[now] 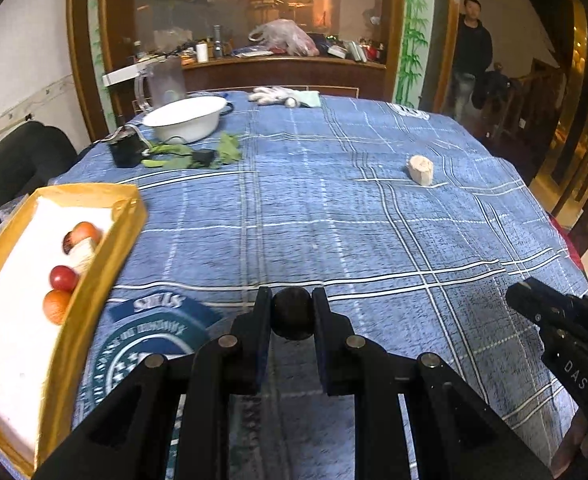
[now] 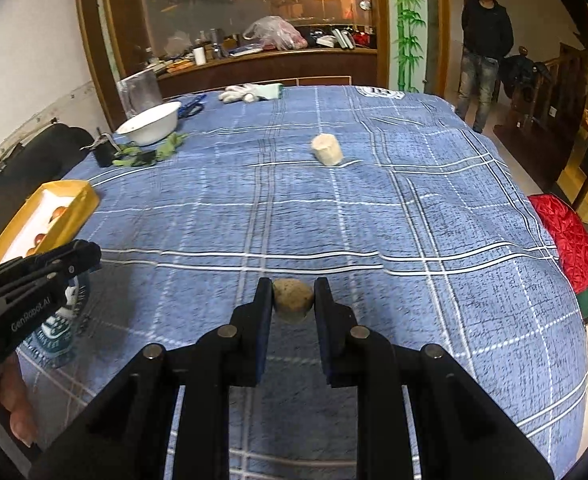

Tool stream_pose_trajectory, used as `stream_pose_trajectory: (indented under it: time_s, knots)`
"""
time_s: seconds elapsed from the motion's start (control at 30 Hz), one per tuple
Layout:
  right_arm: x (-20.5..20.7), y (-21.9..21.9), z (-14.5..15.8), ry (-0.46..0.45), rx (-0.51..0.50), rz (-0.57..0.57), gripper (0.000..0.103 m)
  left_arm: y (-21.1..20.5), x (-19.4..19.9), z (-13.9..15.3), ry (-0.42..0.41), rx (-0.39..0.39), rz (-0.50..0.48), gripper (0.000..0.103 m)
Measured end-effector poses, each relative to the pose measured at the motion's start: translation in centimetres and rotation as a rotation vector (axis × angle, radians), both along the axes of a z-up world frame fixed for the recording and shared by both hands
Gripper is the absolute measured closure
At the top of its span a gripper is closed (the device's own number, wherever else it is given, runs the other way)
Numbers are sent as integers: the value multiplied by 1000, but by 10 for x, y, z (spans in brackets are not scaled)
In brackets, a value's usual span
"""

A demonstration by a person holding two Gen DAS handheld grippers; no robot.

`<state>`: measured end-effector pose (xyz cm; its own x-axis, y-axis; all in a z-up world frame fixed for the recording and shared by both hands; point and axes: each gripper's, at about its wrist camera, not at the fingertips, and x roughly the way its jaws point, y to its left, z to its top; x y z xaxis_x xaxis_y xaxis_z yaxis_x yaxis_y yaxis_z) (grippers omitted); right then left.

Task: Organize fruits
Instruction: 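Carry the beige piece and dark brown ball toward the yellow tray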

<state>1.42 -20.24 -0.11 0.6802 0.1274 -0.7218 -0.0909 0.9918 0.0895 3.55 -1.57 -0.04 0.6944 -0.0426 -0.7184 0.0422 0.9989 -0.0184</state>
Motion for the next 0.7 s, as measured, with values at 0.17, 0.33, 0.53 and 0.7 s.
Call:
stream_pose_trajectory:
  time_s: [0.17,0.33,0.53,0.7]
  knots:
    - [-10,11,5,-10,7,20,81,17,-10,5,-10,-20,26,85]
    - [-19,19,13,-28,9,40,81,32,-21,8,-13,-35,51,85]
    - [-24,31,25,-58,9,82,81,51,-32,16,-26,-42,97,85]
    - [-22,43,32,-77,8,110,81,70,-39,21,-40,-46,144,85]
